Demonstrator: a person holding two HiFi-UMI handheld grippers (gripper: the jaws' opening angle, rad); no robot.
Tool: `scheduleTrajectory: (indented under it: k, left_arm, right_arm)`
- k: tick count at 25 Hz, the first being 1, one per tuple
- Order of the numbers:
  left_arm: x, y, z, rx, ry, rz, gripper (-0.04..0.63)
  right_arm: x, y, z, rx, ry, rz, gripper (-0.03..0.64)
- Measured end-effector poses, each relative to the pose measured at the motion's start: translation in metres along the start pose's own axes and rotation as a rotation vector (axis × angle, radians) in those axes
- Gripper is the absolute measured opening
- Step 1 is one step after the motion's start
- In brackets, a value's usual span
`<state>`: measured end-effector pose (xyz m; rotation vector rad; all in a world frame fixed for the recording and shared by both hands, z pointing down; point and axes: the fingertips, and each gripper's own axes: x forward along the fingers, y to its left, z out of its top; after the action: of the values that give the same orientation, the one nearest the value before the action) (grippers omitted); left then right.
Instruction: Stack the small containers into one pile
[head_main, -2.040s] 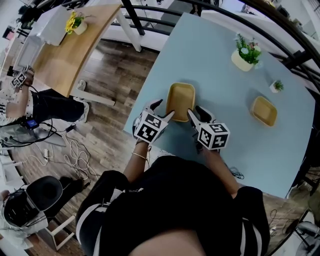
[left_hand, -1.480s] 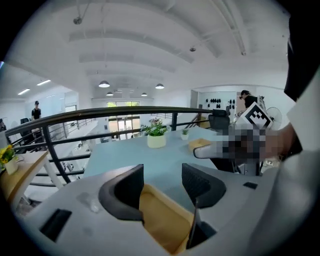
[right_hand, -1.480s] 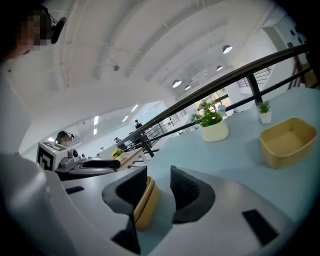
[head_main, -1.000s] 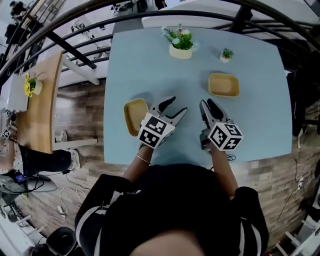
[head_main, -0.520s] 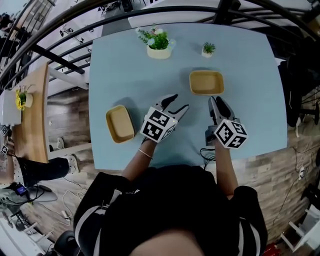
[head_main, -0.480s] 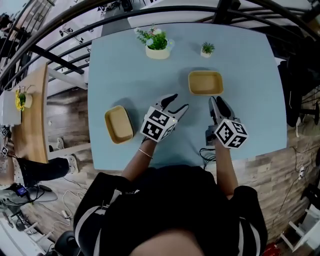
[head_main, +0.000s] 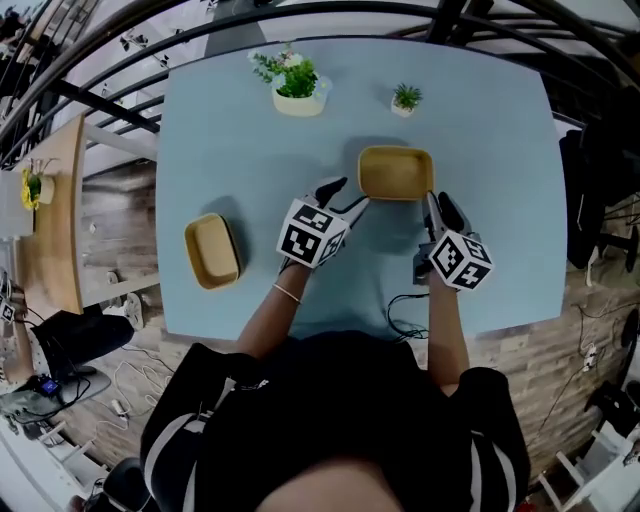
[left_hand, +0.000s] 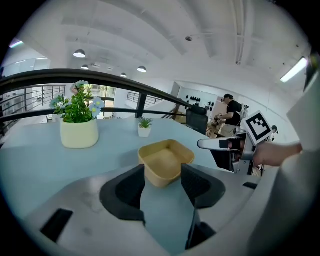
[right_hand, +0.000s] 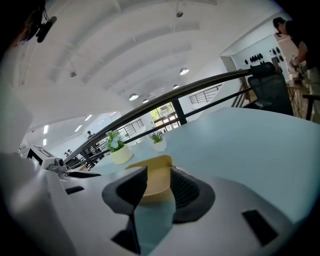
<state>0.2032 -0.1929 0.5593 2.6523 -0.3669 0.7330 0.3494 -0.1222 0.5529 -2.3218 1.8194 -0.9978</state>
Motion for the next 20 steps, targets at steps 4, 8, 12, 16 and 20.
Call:
scheduleTrajectory:
  k: [4, 8, 12, 16, 20]
  left_arm:
    - [0.017, 0.006, -0.004, -0.025, 0.031, 0.019, 0.227]
    - [0.032, 0.006, -0.008, -0.057, 0.052, 0.024, 0.227]
    - [0.042, 0.004, -0.012, -0.058, 0.080, 0.018, 0.227]
    - [0.048, -0.001, -0.014, -0.062, 0.084, 0.024, 0.227]
    - [0.047, -0.002, -0.015, -0.063, 0.089, 0.030, 0.225]
  right_arm:
    - [0.016, -0.016, -0.001, 0.009, 0.023, 0.009, 0.143]
    - [0.027, -0.022, -0.003, 0.017, 0.044, 0.033, 0.144]
    - [0.039, -0.023, -0.012, 0.017, 0.074, 0.053, 0.146]
    - [0.042, -0.021, -0.018, 0.013, 0.103, 0.077, 0.138]
    - [0.040, -0.020, -0.020, 0.013, 0.107, 0.090, 0.137]
